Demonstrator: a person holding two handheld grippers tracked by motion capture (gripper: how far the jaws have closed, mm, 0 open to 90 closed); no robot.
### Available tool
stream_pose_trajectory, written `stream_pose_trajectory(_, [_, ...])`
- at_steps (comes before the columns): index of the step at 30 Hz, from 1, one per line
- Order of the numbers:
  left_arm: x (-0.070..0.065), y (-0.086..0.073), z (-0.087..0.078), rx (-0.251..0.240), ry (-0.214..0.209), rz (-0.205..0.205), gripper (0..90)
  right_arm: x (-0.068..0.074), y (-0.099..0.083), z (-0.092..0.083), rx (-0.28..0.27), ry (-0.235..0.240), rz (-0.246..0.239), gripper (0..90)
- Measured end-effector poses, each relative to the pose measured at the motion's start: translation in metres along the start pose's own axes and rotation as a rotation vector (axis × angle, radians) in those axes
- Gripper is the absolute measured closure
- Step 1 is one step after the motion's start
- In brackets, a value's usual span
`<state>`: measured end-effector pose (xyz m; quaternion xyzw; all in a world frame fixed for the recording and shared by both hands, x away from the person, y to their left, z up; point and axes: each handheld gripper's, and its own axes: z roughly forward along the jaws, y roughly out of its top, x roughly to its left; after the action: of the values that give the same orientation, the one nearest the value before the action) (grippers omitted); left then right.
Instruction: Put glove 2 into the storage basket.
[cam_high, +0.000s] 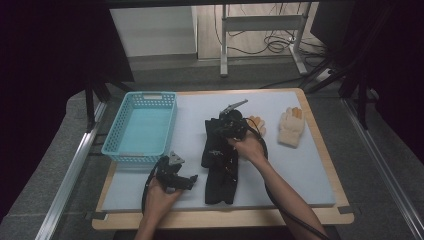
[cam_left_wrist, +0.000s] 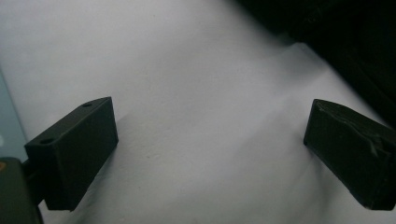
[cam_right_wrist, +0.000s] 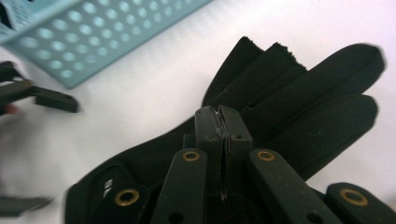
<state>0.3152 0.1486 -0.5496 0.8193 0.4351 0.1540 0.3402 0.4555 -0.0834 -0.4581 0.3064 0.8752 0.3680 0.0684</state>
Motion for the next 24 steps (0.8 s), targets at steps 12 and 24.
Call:
stream_pose_trajectory(12, [-0.001, 0.000, 0.000, -0.007, 0.000, -0.006, 3.2, 0.048, -0.008, -0.064, -0.039, 0.037, 0.001, 86.9])
stream_pose_trajectory(24, [-0.001, 0.000, 0.001, -0.010, 0.000, -0.012, 3.2, 0.071, -0.058, -0.054, -0.004, 0.022, 0.084, 86.8])
